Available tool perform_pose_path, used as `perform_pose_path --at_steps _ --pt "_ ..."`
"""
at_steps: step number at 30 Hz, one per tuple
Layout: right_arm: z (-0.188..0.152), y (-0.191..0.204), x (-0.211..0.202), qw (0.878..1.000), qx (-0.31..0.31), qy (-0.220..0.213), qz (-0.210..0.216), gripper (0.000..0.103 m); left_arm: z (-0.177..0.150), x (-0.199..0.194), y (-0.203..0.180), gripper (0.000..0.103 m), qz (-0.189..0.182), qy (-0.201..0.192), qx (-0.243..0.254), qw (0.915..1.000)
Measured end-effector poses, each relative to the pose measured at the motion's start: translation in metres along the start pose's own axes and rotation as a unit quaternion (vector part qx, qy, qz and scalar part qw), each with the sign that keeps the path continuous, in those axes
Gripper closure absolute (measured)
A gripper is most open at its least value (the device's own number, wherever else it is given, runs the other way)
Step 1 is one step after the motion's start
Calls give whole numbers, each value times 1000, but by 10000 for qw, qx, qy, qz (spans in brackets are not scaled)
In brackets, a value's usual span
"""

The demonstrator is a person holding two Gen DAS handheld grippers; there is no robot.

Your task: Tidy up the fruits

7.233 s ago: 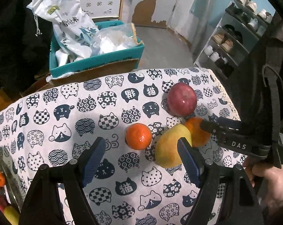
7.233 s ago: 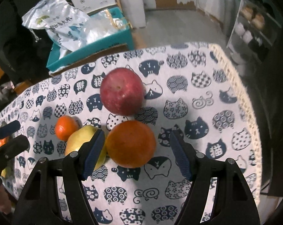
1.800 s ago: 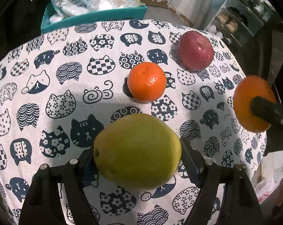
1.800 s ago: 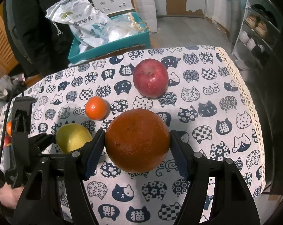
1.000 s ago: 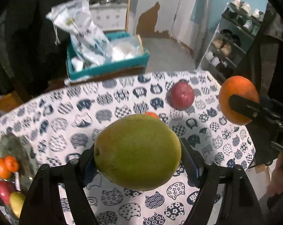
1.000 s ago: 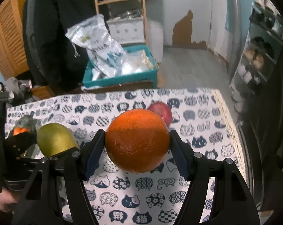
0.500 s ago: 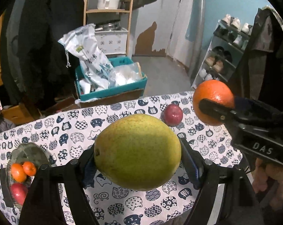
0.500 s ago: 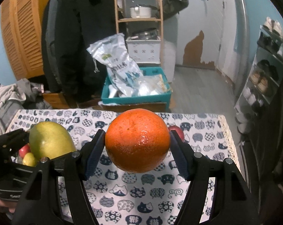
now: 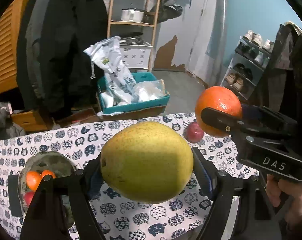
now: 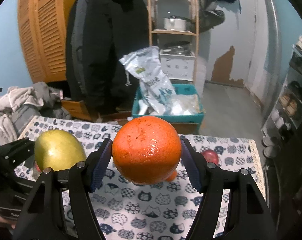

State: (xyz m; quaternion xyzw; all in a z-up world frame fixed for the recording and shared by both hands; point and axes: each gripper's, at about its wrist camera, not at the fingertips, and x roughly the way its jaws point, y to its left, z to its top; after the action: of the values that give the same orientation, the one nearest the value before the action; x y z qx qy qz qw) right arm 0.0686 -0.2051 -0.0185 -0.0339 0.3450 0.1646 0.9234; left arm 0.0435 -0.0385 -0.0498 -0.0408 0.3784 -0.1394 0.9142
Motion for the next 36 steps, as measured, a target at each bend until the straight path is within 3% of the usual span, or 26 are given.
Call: perform_pose_path --at_steps 21,36 --pt "15 102 66 9955 -491 422 689 34 -27 -19 116 23 563 22 -931 9941" --pt "11 161 123 9875 -643 927 1102 34 -62 -3 192 23 1087 402 -1461 9825"
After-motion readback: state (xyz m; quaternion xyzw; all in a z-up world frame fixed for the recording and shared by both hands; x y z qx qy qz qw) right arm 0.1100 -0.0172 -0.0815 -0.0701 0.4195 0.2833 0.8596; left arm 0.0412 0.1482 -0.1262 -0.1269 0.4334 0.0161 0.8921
